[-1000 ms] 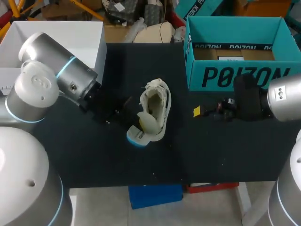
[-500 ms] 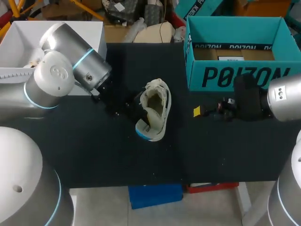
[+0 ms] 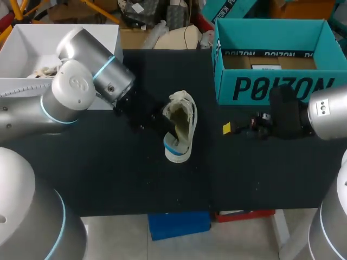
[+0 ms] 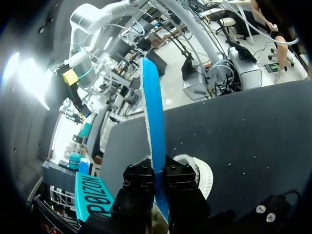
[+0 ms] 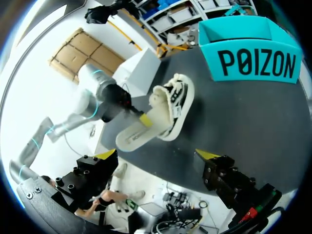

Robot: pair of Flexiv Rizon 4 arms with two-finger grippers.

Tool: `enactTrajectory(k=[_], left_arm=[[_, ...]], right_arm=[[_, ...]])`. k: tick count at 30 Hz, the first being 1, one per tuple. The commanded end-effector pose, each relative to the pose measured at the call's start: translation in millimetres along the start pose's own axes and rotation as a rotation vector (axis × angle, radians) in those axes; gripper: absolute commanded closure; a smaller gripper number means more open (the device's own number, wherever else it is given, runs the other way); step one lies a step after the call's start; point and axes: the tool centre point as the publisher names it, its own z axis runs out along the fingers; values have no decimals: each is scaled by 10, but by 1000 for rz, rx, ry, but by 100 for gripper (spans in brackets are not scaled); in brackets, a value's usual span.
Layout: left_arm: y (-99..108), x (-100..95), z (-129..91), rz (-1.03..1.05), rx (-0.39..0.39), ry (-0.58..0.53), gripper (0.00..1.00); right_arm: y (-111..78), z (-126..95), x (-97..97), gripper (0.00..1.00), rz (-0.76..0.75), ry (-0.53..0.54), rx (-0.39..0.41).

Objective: Take the shoe out of the shoebox, open the shoe tongue, remove and reinsert the insole, then place the shoe into the shoebox

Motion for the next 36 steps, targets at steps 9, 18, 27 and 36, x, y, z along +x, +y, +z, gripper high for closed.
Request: enactTrajectory(k=[9,18,27,36], left_arm=[[322,133,62,7,-7,-39,100],[436,148,35,1,-74,-35,43],[105,37,-103,19,-35,-63,3],[-246,70,-135,14,-33,-71,15]], right_arm=[[1,-12,6,0,1,-2,1],[1,-12,6,0,1,-2,1],[1,-12,6,0,1,-2,1],[1,-12,6,0,1,-2,1]])
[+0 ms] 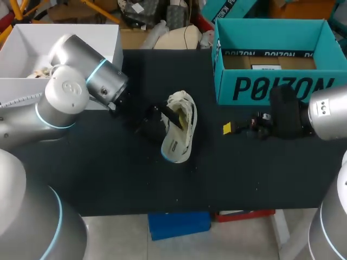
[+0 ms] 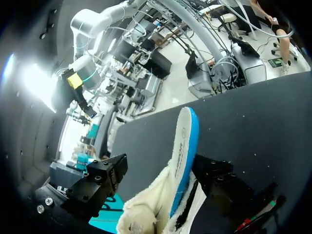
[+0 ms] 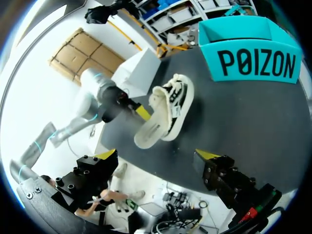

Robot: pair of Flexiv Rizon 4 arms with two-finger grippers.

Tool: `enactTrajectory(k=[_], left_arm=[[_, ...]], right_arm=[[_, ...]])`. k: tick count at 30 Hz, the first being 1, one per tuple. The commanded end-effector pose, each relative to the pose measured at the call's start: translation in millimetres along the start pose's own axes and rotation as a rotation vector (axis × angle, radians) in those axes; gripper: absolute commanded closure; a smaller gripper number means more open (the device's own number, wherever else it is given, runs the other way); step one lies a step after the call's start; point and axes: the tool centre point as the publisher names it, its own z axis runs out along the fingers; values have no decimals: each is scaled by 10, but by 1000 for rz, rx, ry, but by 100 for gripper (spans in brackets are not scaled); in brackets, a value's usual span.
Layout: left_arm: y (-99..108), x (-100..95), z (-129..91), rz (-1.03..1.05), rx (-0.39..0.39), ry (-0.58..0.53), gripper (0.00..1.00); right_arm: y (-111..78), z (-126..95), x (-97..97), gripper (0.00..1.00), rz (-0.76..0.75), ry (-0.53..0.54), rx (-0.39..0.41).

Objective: Take the shoe out of the shoebox, open the shoe tongue, remove and reinsert the insole, then place the shoe into the shoebox

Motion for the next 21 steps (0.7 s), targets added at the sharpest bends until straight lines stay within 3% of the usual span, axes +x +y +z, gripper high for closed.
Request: enactTrajectory(k=[1,4,5,8,9,10,11,21], left_arm=[[-236,57,-29,-18,-30,8,20],[-285,117,-6,-31,-28,13,36],[-290,138,-6,-34,-31,17,51],[-300,180,-7,-41,-35,31,58],[-307,190,-7,-42,-36,36,68],[-317,193,-6,-42,-35,39,87],[-321,194,-7,-43,-34,40,100],[-181,183,-27,-32,-5,19,100]], right_arm=[[2,-4,7,0,1,-2,2],[2,-4,7,0,1,-2,2],[2,-4,7,0,1,-2,2],[2,-4,7,0,1,-2,2],[2,-4,7,0,1,-2,2],[2,-4,7,0,1,-2,2],[2,-4,7,0,1,-2,2],[2,-4,7,0,1,-2,2]])
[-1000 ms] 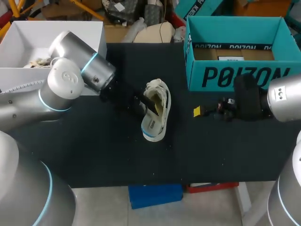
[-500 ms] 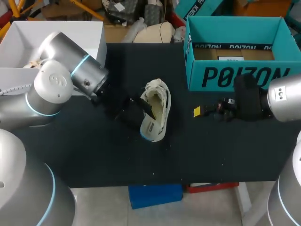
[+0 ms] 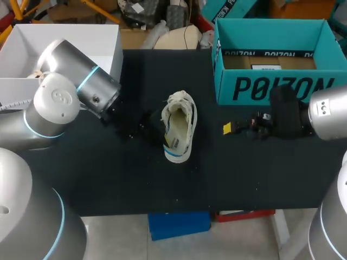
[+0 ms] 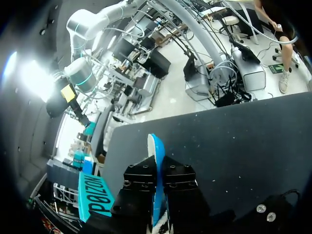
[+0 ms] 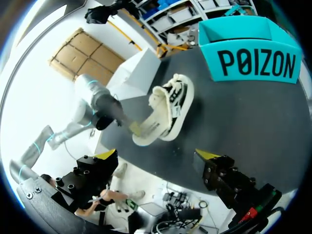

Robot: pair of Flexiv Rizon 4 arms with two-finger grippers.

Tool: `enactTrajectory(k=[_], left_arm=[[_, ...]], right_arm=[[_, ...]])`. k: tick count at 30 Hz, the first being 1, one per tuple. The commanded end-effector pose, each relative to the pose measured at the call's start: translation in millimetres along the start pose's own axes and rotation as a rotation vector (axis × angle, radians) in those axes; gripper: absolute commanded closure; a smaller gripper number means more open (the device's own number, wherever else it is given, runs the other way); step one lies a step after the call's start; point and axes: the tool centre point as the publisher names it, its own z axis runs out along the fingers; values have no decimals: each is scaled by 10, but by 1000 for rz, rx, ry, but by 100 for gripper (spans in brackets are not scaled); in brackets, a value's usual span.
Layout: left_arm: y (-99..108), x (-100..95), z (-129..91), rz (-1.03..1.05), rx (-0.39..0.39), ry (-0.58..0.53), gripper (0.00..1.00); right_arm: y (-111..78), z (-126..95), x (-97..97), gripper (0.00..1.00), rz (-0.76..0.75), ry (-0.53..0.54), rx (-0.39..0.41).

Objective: Take the shoe out of the shoebox, open the shoe tongue, remove and reinsert the insole, then place the shoe into the shoebox

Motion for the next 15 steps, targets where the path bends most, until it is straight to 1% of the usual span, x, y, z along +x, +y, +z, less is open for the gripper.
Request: enactTrajectory(k=[1,5,11,15], left_arm=[[141,8,13,5,10,-3,100],[256,-4,29,6,16,-9,100],[485,-18,39,4,16,-13,100],[606,-19,62,6,-20,-10,100]], right_arm=[[4,-2,8,0,1,-2,2],[4,-2,8,0,1,-2,2],[4,-2,8,0,1,-2,2],[4,-2,8,0,1,-2,2]])
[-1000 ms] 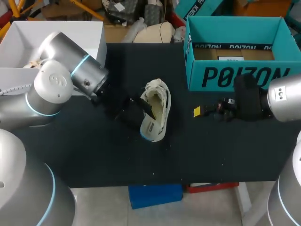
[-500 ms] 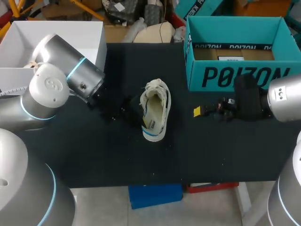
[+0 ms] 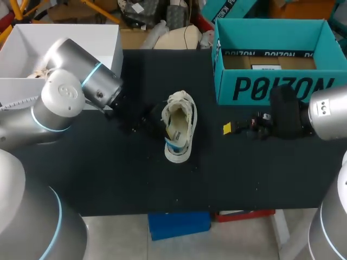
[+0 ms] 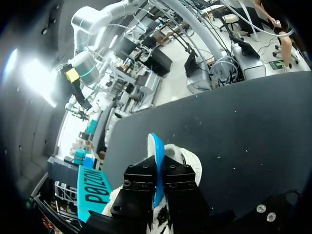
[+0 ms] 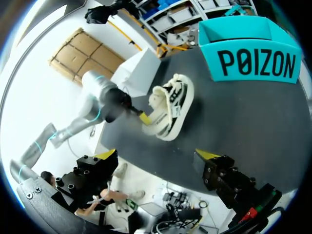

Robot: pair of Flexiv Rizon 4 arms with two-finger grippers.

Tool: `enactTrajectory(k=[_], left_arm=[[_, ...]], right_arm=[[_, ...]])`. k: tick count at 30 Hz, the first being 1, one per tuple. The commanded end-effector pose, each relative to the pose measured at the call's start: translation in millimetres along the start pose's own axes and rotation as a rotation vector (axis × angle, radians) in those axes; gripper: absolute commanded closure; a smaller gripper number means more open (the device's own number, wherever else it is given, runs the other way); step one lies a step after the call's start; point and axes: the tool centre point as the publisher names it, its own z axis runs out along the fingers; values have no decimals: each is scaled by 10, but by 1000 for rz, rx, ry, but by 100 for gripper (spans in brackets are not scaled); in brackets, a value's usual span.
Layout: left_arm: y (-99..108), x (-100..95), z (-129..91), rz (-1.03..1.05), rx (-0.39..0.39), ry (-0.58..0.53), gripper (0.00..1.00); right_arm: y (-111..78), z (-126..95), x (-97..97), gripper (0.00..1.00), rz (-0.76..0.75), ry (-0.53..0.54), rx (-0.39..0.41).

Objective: Take the shoe out of the shoebox, open the shoe tongue, remove and reinsert the insole, then place the shoe into the shoebox

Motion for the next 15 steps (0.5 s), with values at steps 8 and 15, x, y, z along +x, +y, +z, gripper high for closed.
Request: enactTrajectory(k=[8,15], left_arm=[[252,43,116,-15,-70,54,100],[249,20,141,12,-85,159,100]], right_arm=[[4,-2,7,0,1,-2,2],[4,-2,7,0,1,-2,2]])
